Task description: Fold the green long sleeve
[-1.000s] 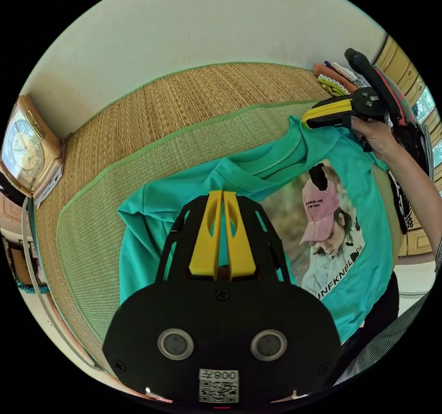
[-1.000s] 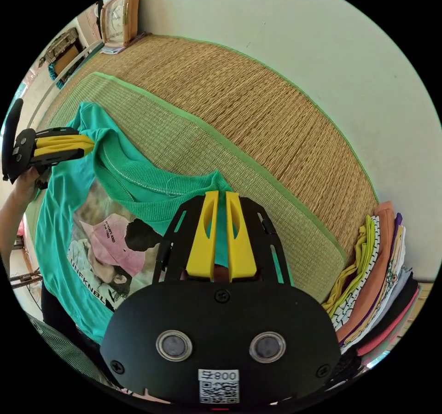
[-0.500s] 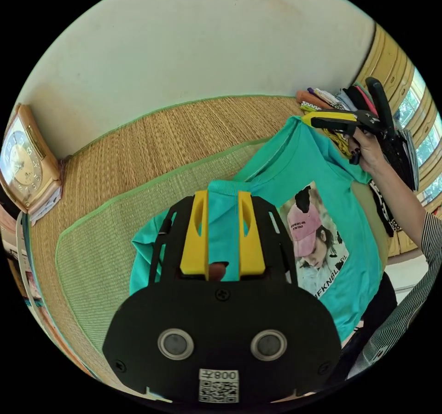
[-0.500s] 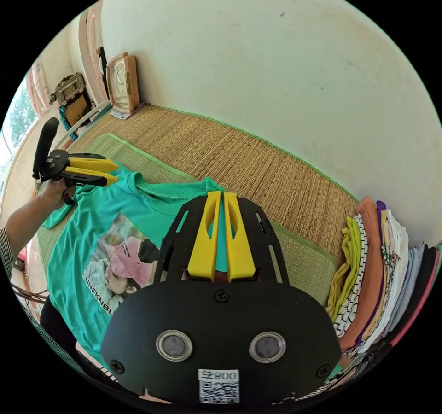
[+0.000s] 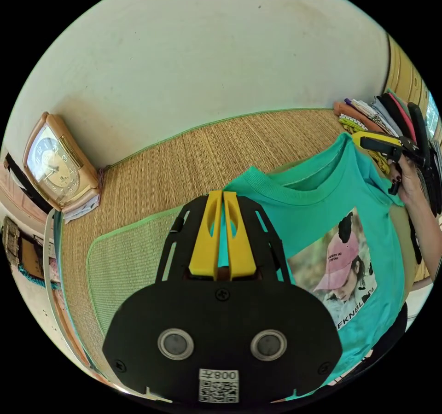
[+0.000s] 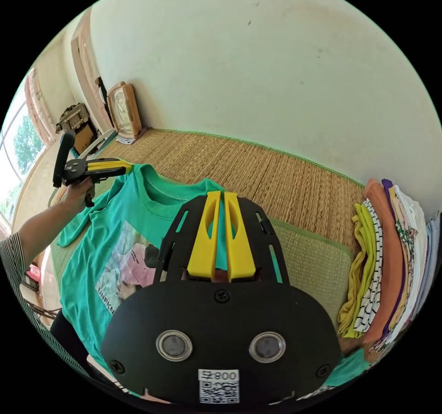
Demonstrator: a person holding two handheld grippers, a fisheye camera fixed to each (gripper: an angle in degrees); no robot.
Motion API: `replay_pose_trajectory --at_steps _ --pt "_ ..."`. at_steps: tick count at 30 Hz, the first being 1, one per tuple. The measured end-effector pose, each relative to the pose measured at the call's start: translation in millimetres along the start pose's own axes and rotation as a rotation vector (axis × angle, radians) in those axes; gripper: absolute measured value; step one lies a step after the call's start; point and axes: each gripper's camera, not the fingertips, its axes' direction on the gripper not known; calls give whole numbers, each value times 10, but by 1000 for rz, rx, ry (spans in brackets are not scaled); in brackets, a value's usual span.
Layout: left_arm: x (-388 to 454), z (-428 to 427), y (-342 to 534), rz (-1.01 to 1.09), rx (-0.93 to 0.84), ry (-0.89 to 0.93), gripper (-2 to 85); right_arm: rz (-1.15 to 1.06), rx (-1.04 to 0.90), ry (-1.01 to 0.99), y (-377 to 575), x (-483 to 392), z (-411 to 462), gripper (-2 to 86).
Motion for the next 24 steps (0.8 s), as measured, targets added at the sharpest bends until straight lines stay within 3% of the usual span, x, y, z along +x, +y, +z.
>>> replay_pose_trajectory --at_steps 5,7,11,13,15,17,22,24 --pt "5 278 -158 -9 -125 -76 18 111 -77 -37 -51 271 271 13" --pt "-30 215 -118 -35 -98 -92 20 134 -70 -45 -44 344 257 12" --pt "-122 -15 135 -60 8 59 18 57 -55 -39 3 193 166 6" --pt "-149 1 254 -60 12 112 15 -44 -130 34 21 -13 339 4" --pt "-229 258 317 -95 -150 74 9 -73 -243 122 1 -51 616 4" --pt "-342 207 354 -135 -120 119 8 -31 -358 158 -26 30 835 4" --pt "-602 -246 565 -160 -13 160 17 -73 -174 194 131 73 65 44" --pt "-755 -360 800 -191 -11 171 23 -77 -193 219 311 95 -70 71"
